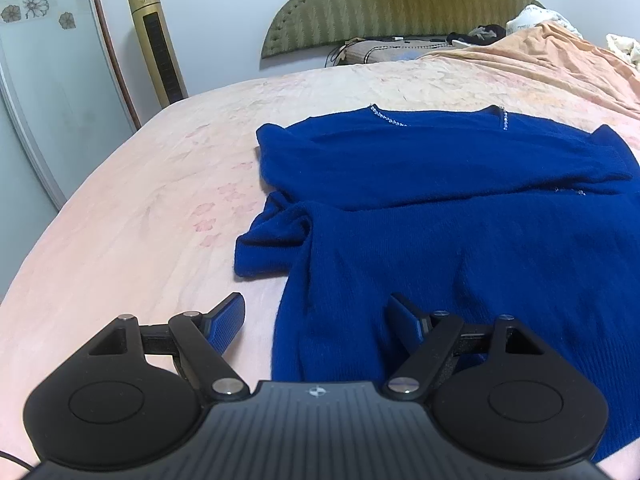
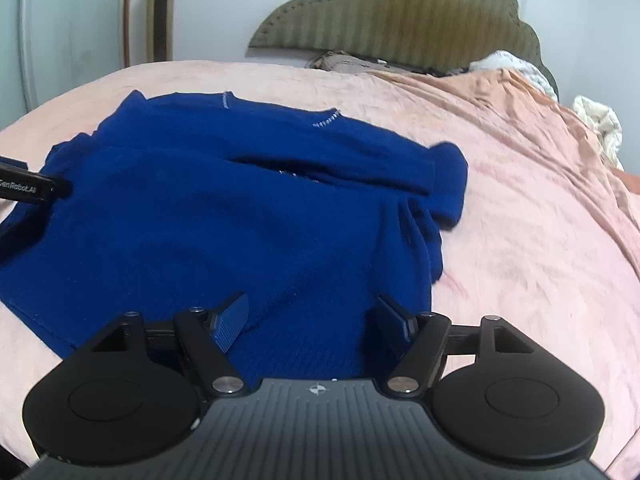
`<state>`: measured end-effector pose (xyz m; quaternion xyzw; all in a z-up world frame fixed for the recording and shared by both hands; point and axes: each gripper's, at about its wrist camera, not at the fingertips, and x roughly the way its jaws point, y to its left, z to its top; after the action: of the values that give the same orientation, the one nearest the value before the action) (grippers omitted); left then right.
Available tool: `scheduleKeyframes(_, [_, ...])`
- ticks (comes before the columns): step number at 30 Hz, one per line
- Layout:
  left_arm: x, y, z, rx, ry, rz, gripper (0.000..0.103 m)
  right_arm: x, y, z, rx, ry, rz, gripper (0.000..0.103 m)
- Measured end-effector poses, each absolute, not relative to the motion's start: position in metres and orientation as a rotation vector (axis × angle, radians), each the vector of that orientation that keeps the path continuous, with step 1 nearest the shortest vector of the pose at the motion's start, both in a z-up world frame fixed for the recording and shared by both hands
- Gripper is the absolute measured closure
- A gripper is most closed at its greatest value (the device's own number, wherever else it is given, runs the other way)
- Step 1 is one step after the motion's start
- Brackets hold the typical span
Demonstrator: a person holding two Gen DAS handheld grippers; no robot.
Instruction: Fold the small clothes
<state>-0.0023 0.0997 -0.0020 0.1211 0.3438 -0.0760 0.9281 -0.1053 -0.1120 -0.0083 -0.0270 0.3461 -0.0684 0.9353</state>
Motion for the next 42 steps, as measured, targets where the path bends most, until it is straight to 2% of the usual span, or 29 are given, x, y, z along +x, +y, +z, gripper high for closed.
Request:
scheduleKeyframes(9, [-0.016, 0.115, 0.002, 0.221, 0.735, -0.182, 0.024, -0.123, -0.113, -0.002, -0.032, 0.681, -0.155, 0.029])
scheduleKeyframes(19, [-0.030, 0.157, 0.001, 0.127, 0.788, -0.171, 0.024, -0.147, -0.140, 0.007, 0.147, 0.639, -0.181, 0.029])
scheduleKeyframes(42, [-0.036, 0.148, 0.000, 0.166, 0.793, -0.163, 0.024, -0.146, -0.114, -0.005, 0.045, 0.693, -0.151, 0.021])
